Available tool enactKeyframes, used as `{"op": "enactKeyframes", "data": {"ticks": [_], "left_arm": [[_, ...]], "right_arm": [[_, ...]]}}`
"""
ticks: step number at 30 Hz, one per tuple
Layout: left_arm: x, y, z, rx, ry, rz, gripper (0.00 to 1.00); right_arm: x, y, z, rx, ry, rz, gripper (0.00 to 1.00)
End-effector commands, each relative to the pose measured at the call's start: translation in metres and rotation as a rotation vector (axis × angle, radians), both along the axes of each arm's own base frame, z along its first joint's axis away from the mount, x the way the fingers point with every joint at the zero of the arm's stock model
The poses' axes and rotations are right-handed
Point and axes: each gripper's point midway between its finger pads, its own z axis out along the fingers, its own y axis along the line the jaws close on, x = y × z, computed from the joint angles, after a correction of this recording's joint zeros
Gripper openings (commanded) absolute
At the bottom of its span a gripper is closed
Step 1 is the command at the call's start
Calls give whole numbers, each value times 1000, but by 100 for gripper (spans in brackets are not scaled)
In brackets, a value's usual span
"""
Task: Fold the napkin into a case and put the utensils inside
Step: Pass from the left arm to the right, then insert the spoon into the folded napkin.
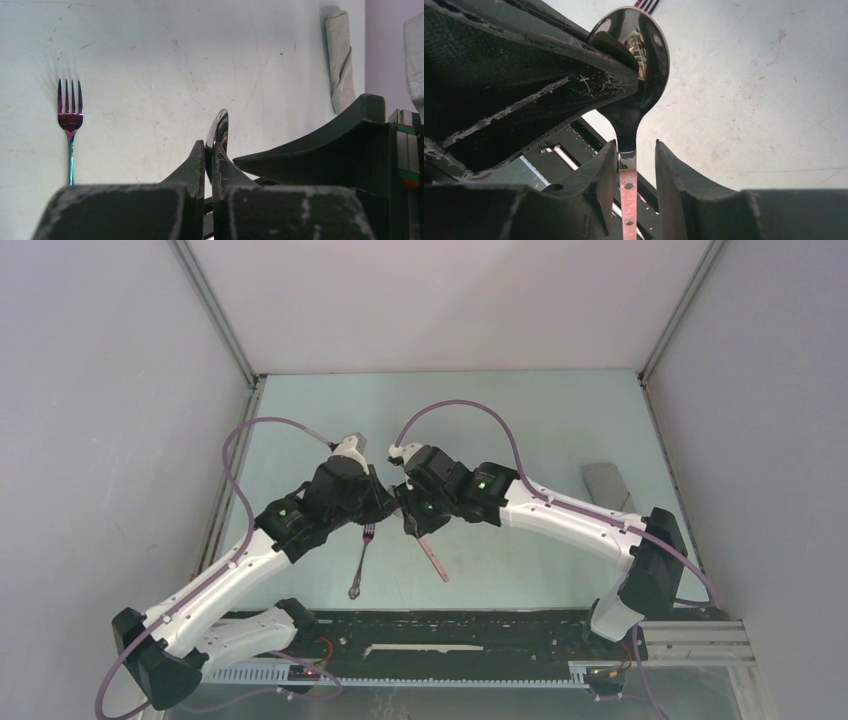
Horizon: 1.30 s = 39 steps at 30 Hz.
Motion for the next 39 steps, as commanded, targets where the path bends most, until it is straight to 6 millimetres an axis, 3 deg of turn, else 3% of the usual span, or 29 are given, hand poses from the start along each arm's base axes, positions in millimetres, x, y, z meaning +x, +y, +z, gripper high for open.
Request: {"op": "enactKeyframes", "data": {"ticks": [1, 5, 8, 10, 11, 13, 14, 17, 19, 22, 24, 26, 31, 36, 39], "left_arm": [[6, -4, 19, -10, -58, -13, 0], [7, -4, 20, -8, -63, -15, 0], [6, -5, 22, -14, -65, -20, 0], [7, -7, 26, -23, -77, -31, 2], [8, -7, 29, -20, -87, -34, 12], [13, 3, 43, 24, -137, -24, 43], [16, 10, 47, 59, -157, -22, 48], [18, 35, 66, 147, -215, -23, 76], [17, 45, 74, 154, -236, -46, 86], [7, 48, 73, 121, -248, -97, 92], [-2, 40, 68, 82, -247, -160, 97], [-9, 35, 61, 61, -248, -200, 98], [-16, 34, 64, 73, -295, -249, 100], [-18, 42, 69, 161, -361, -234, 100], [-14, 46, 63, 190, -356, -205, 100]], "right_arm": [[-1, 5, 11, 10, -18, 27, 39], [-2, 7, 7, 6, -10, 33, 26], [1, 10, 8, 15, -11, 43, 1], [10, 5, 7, 1, -37, 24, 0], [17, 0, 5, -5, -46, 10, 0], [40, -20, 3, 0, -67, -25, 0], [49, -29, 2, 22, -60, -23, 0], [90, -84, 6, -8, -82, -84, 0], [118, -130, 8, -53, -86, -139, 0], [160, -231, 9, -190, -133, -306, 0], [185, -305, 13, -244, -181, -429, 0], [204, -345, 20, -244, -223, -495, 0], [242, -401, 24, -361, -346, -447, 0], [269, -424, 5, -327, -374, -371, 0], [278, -433, -21, -347, -326, -365, 0]]}}
